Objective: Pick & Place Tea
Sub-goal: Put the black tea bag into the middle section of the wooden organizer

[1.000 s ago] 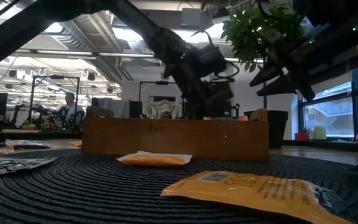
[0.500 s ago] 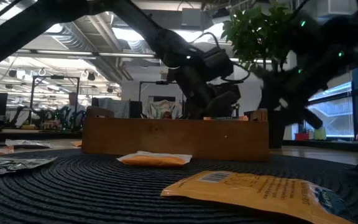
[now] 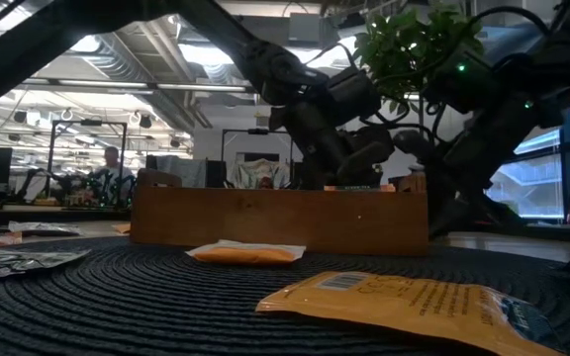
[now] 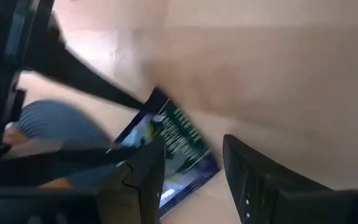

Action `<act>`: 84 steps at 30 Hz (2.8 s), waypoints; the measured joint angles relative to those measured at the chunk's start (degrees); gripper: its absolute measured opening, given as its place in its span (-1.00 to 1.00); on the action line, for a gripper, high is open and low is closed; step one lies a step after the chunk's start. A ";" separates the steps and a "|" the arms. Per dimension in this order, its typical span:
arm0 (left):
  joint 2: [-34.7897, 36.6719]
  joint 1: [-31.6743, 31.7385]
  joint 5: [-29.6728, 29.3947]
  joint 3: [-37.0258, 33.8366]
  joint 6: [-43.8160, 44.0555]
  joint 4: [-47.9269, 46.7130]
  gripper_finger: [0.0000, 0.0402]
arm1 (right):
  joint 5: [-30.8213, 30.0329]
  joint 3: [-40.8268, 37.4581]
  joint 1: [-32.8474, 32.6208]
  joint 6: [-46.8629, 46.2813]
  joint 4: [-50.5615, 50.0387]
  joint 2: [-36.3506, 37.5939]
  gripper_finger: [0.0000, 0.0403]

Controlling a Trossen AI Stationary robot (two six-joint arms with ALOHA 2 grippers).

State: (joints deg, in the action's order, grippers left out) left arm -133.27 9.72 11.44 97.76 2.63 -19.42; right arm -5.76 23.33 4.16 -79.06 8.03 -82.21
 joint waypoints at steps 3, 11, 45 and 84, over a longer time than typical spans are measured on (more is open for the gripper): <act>-0.02 0.13 0.03 0.00 0.02 0.25 -0.40 | 1.79 0.17 0.14 -1.43 -1.31 0.00 -0.19; -0.06 0.13 -0.15 -0.04 0.02 0.76 -0.40 | 3.09 0.15 0.12 -1.55 -3.36 0.01 -0.19; 1.01 1.12 0.68 0.04 0.22 0.42 -0.40 | 4.25 -0.15 2.13 6.24 -4.21 0.73 -0.98; 63.70 -12.17 -17.32 -41.72 13.17 13.42 -0.40 | -4.97 32.73 -11.78 49.34 -21.27 -1.42 -1.00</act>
State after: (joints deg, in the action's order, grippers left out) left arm -69.58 -2.45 -5.88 56.04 15.80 -6.00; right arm -10.73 56.07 -7.63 -29.73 -13.24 -83.64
